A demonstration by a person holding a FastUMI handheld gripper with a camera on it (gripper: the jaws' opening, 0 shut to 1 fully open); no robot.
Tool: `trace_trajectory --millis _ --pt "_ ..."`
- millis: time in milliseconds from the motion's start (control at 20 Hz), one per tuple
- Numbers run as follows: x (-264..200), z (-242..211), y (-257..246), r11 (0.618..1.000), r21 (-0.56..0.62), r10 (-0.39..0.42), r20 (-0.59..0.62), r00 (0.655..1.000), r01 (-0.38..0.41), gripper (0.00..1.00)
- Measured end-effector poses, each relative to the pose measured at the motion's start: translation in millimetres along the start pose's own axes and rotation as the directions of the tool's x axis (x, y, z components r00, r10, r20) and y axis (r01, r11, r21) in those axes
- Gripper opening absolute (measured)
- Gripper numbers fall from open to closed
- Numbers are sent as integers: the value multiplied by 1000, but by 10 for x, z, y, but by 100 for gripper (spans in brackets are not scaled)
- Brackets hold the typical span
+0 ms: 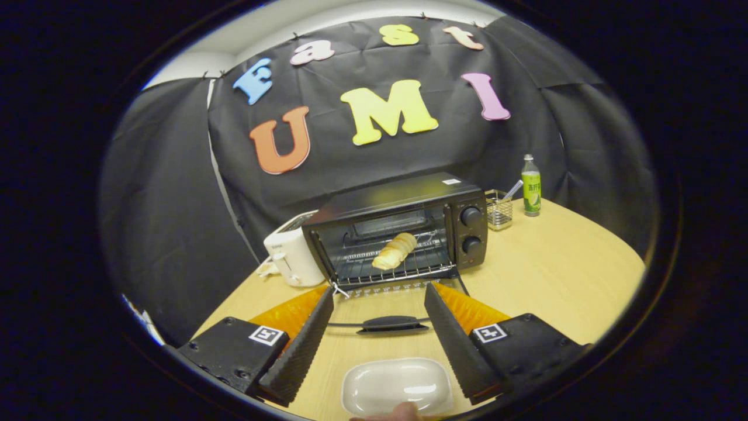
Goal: Open the toaster oven, put the food inside, and close the toaster oven door.
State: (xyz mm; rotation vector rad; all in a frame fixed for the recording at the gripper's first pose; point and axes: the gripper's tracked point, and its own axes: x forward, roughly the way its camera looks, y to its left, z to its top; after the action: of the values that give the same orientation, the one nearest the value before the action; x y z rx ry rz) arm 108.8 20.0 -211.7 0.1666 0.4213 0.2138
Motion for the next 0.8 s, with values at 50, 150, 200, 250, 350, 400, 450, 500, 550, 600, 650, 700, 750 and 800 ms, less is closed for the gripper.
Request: trace_trajectory --millis 50,150,200,250,350,400,450,500,550,600,650,700,750,800 --pt "11 -100 -11 1000 -13 -5 -32 999 4 100" --pt "69 -299 -47 1000 -25 -14 -98 995 12 100" --pt "109 -411 -71 999 -31 -22 -131 991 18 100" --pt "164 -514 -91 999 -37 -28 -166 986 22 100" --pt "287 -740 -131 999 -44 -34 -230 973 24 100" --pt "341 -817 -152 999 -41 -39 -254 967 30 100" --pt "389 -897 -176 999 -35 -47 -276 960 38 100" --pt "440 -979 -191 998 -29 -53 -302 952 47 100" --pt "485 -1054 -232 997 -29 -71 -331 941 65 100" --pt "531 -1109 -264 997 -27 -83 -352 932 78 100" --pt "575 -1143 -275 996 -32 -93 -368 925 87 100" --pt "611 -1170 -295 995 -45 -103 -377 921 93 100" --pt "654 -1181 -316 993 -65 -120 -380 917 103 100" --pt "696 -1194 -329 991 -81 -132 -383 914 109 100"
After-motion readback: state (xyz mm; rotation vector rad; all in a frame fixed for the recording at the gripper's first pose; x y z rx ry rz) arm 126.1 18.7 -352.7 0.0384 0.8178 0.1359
